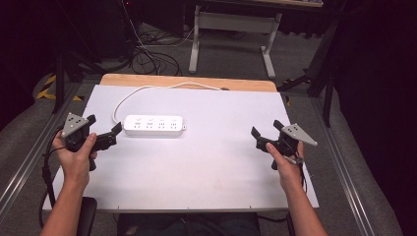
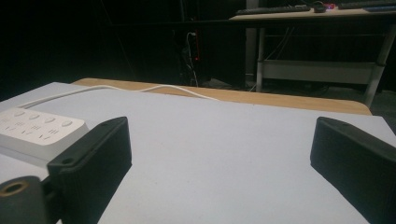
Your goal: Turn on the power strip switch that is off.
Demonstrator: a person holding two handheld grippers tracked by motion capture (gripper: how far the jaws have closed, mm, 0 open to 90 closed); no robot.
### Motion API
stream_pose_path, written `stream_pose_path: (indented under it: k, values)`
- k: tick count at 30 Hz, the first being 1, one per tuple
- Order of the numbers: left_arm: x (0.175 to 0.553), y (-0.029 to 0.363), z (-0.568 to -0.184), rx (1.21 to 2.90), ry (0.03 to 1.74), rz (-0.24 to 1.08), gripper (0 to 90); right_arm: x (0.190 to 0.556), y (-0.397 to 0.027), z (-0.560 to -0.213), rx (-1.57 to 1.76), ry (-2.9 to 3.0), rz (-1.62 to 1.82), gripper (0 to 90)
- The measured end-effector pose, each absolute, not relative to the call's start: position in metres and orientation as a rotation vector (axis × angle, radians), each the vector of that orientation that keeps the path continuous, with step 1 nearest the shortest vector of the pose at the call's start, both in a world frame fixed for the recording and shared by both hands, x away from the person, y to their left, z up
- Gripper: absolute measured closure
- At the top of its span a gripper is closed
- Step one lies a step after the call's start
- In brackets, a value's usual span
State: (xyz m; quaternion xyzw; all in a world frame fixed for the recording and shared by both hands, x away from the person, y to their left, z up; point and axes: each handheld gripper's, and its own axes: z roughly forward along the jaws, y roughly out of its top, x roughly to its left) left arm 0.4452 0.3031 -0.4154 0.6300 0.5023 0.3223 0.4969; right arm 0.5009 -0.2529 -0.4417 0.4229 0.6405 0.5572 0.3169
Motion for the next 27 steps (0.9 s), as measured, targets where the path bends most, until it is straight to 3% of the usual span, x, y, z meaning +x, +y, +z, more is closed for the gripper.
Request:
stream_pose_path:
  k: [27]
  values:
    - [0.4449,0.3055,-0.4157,1.503,1.207,0.79,5.4,0.5011,-0.256,-0.441,1.128,1.66,1.466,3.2]
